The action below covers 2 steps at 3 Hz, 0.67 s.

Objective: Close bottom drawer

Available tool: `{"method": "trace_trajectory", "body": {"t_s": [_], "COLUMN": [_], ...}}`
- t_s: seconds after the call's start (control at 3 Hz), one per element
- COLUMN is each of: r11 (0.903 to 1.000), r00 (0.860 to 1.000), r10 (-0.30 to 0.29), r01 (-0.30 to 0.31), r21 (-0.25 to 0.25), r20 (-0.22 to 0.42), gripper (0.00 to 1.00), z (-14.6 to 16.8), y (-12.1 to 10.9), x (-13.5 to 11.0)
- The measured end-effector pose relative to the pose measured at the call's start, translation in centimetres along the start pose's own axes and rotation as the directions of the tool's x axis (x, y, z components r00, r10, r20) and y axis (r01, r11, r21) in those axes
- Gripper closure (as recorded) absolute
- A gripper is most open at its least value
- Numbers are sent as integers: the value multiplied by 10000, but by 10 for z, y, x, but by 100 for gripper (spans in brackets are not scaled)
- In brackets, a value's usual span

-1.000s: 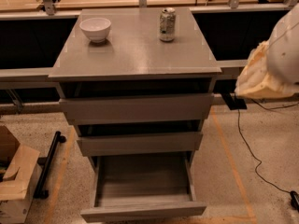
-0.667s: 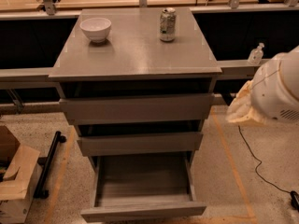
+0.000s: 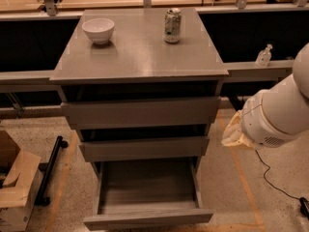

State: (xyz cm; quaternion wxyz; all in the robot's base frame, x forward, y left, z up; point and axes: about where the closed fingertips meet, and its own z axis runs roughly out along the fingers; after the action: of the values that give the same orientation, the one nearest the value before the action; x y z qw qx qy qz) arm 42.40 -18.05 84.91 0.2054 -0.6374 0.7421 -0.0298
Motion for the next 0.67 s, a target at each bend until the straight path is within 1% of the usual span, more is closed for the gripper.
{"method": "trace_trajectory", "body": {"t_s": [0.33,0.67], "r11": [9997,9978], "r00": [9990,9984], "r10": [-11,80], "r01": [-1,-117], "r21": [-262,-651], "r20": [-445,-567], "gripper": [100,100], "z": [9,48], "y": [2,6], "x": [3,19]}}
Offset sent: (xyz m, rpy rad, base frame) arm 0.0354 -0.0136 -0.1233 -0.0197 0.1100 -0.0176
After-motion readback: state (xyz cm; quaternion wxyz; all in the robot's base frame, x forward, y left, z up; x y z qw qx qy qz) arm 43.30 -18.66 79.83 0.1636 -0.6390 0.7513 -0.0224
